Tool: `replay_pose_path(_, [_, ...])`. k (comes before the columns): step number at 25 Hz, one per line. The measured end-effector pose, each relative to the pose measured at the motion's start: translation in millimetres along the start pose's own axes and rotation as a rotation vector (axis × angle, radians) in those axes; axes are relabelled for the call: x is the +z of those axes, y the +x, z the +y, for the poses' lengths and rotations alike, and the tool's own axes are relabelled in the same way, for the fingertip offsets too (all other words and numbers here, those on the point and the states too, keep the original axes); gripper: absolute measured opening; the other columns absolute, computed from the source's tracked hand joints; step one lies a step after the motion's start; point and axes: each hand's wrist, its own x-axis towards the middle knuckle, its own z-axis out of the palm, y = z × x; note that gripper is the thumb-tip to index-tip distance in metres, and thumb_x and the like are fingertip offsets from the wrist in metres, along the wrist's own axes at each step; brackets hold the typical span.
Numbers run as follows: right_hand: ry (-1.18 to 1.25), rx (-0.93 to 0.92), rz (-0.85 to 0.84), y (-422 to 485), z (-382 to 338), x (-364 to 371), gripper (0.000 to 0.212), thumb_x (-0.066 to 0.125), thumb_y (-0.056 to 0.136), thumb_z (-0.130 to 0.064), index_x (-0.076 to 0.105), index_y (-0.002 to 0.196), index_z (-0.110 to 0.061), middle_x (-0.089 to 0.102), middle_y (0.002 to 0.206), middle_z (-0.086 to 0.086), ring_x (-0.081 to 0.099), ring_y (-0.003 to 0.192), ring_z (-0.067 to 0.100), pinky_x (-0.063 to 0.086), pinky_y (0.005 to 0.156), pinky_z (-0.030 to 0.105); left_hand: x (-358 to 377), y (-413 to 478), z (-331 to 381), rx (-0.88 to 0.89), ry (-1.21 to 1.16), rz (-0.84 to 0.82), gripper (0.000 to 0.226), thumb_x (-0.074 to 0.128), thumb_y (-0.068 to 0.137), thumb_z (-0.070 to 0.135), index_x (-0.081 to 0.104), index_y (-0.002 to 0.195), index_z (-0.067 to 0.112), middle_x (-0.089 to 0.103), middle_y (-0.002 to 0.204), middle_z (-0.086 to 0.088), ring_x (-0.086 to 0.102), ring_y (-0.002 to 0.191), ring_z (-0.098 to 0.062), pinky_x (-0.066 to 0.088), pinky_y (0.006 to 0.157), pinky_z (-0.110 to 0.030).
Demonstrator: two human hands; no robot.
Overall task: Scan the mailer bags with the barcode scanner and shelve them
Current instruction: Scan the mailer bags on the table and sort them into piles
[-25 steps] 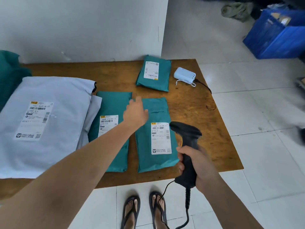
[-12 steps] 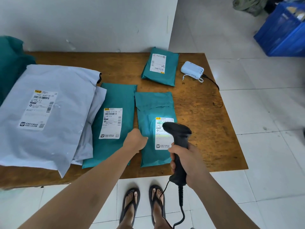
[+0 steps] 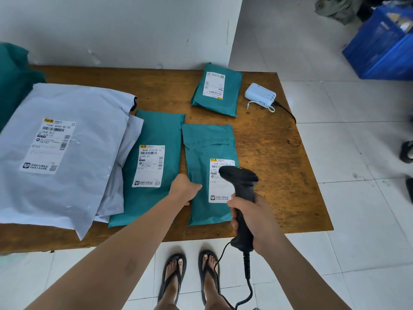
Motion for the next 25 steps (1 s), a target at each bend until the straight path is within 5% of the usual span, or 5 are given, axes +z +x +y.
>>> replay_pose_path(6, [-0.029,0.003,0.005,-1,-1,-2,0.008,0.061,0.084,-0.005,0.056,0.089,-0.008,0.051,0.055,0.005,0.042,0.040,0.016,0.038,0.043,0.025,7,7,-1,-0.113,-0.170,-0.037,0.041,0.074,0.080,0.022,0.057,0.110,-0.001,0.065,0.108,-0.013,0.063,0.099,-0.029,0.056,0.079,-0.040])
replay_pose_path(10, [0.017,-0.030,0.045,-3,-8,-7,0.006,0.062,0.085,-0.004,0.058,0.087,-0.008,0.052,0.055,0.006,0.043,0.042,0.016,0.039,0.044,0.026,8,-4,17,0.179,-0.225,-0.050,0.014,0.056,0.083,0.006,0.065,0.090,-0.002,0.066,0.087,-0.007,0.060,0.076,-0.019,0.050,0.067,-0.029])
replay_pose_path(18, [0.063,-0.051,0.049,-3,-23,-9,0.013,0.061,0.085,-0.003,0.054,0.075,-0.007,0.050,0.053,0.006,0.043,0.041,0.018,0.039,0.045,0.027,-94,-24,42,0.444,-0.227,0.338,0.038,0.048,0.078,-0.008,0.024,0.059,0.015,0.022,0.059,-0.001,0.022,0.049,-0.006,0.018,0.045,-0.019])
replay_pose_path(21, [0.055,-0.043,0.006,-1,-23,1,0.013,0.060,0.085,-0.002,0.053,0.075,-0.007,0.049,0.053,0.006,0.042,0.040,0.017,0.038,0.043,0.026,-118,-18,26,0.304,0.011,0.483,0.010,0.052,0.078,0.002,0.044,0.077,0.007,0.046,0.071,-0.006,0.046,0.069,-0.021,0.034,0.060,-0.031])
replay_pose_path(25, [0.023,-0.055,-0.013,0,-23,12,0.009,0.061,0.085,-0.001,0.054,0.081,-0.006,0.048,0.055,0.006,0.041,0.040,0.017,0.038,0.043,0.026,-92,-22,13,0.258,0.756,0.513,0.060,0.057,0.083,0.017,0.029,0.135,0.003,0.048,0.123,-0.020,0.049,0.114,-0.037,0.046,0.085,-0.042])
